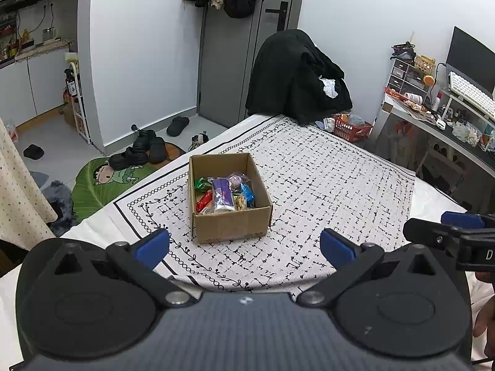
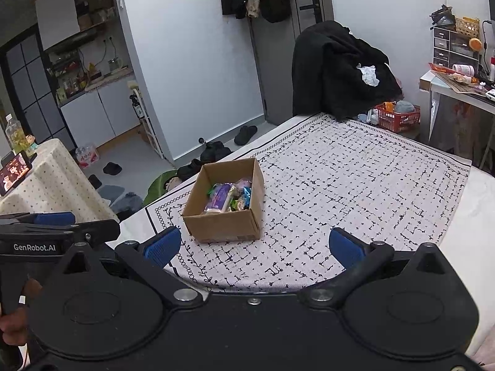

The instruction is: Organize snacks

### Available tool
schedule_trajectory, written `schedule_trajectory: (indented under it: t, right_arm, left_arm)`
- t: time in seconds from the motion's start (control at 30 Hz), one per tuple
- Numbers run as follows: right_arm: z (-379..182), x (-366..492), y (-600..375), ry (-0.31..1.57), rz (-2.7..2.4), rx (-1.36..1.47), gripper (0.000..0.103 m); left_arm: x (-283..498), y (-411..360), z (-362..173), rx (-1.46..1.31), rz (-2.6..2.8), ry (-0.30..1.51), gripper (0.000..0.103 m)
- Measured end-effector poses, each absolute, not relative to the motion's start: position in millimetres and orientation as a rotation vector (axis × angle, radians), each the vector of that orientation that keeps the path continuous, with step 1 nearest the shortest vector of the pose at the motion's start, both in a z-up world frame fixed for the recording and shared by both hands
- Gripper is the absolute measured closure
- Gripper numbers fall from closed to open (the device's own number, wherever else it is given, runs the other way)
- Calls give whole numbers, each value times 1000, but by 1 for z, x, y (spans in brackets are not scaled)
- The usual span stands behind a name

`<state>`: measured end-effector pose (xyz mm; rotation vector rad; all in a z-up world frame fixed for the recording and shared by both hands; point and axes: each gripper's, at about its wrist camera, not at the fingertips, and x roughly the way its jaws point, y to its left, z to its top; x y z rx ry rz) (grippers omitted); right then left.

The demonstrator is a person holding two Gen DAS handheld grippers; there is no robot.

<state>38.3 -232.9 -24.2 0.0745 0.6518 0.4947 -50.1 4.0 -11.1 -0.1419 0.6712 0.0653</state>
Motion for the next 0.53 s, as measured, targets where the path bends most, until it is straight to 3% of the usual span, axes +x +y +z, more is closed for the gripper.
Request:
schedule_trajectory:
  t: [0.53]
  right_arm:
    - [-33,46,-226,681,500,81,0]
  left_arm:
    - [-52,7,-10,-133,75,669,0]
